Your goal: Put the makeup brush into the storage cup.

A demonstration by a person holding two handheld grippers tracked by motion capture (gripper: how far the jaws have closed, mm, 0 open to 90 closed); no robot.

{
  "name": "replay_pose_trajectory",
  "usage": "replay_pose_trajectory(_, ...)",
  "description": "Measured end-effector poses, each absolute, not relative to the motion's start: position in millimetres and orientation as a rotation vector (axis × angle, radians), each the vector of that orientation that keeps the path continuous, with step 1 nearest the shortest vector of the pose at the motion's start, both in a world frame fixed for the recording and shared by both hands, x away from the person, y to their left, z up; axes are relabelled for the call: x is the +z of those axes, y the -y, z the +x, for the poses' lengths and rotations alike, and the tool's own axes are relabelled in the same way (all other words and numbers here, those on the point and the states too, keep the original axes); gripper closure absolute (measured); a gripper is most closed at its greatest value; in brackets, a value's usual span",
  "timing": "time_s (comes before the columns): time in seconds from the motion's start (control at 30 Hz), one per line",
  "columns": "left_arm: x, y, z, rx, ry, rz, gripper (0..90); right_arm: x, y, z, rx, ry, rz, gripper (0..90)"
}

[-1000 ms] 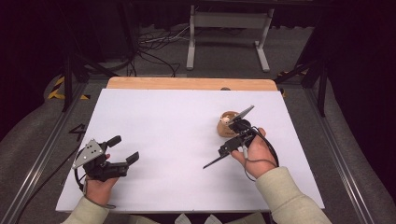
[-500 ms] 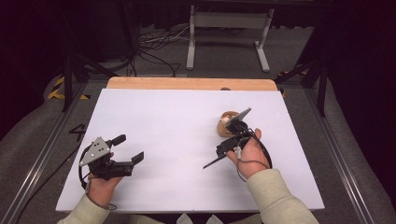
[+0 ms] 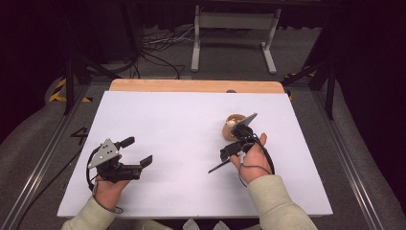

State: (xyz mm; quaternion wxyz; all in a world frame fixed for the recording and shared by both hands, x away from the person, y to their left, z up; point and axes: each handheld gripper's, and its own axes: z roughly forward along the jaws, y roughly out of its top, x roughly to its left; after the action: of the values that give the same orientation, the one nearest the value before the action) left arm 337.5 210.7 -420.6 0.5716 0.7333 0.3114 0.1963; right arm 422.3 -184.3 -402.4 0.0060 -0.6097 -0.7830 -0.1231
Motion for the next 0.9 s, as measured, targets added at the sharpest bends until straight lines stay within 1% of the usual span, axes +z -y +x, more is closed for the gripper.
replay_pose_trajectory(0.07,-420.1,-209.9,336.2,0.478,-0.716,1.724,6.5,-405.1,183.2,422.1,-0.377,2.443,-1.915,3.3)
replay_pose_trajectory(0.3,-421.1,-212.2,335.2,0.475,-0.709,1.733,6.4,-414.9,177.3,425.7,-0.362,2.421,-1.917,3.6)
replay_pose_trajectory(0.7,-419.9,-211.7,331.0,0.499,-0.687,1.736,6.4,-420.6,169.4,427.4,-0.304,2.419,-1.940,3.5)
replay_pose_trajectory(0.9,-420.7,-211.3,331.6,0.492,-0.685,1.741,6.9,-421.3,164.6,430.7,-0.258,2.443,-1.946,3.8)
